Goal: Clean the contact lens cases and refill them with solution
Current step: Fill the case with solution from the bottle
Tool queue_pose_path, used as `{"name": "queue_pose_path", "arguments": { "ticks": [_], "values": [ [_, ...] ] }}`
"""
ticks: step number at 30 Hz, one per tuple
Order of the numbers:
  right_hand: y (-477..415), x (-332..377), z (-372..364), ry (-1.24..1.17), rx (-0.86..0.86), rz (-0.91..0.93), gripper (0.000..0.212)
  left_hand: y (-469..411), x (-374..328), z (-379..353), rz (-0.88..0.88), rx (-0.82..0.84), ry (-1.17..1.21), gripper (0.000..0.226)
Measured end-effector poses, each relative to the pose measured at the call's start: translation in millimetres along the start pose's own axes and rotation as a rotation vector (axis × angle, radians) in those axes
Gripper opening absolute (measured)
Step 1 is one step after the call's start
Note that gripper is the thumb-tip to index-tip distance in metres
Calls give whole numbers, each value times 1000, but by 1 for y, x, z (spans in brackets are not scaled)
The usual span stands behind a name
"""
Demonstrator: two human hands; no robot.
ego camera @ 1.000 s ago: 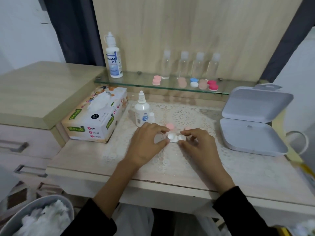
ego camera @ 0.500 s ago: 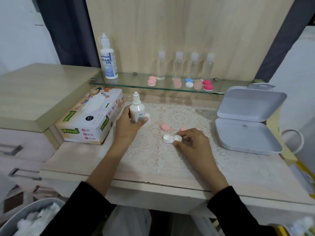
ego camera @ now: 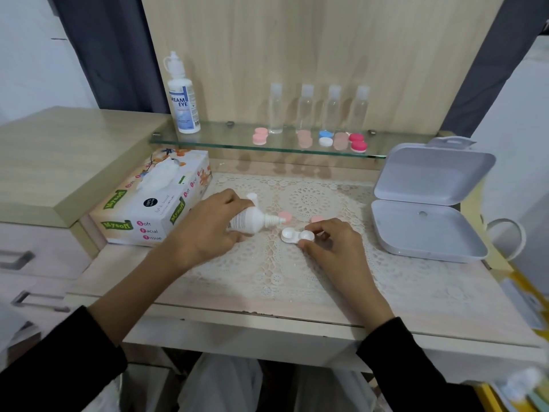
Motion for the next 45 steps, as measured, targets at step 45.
{"name": "queue_pose_path", "arguments": {
  "ticks": [45],
  "values": [
    [0,5,2,6,8,17,16,-21,-35,24,-188,139,-311,48]
  ]
}}
Point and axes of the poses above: each hand's wrist, its own y-axis away from the middle knuckle, its own z-axis out of the back of the hand, x = y × z, the point moved 4 cm from there along -y, towards the middle knuckle, and after that the axes turned 8 degrees about -x, right-handed, at the moved point
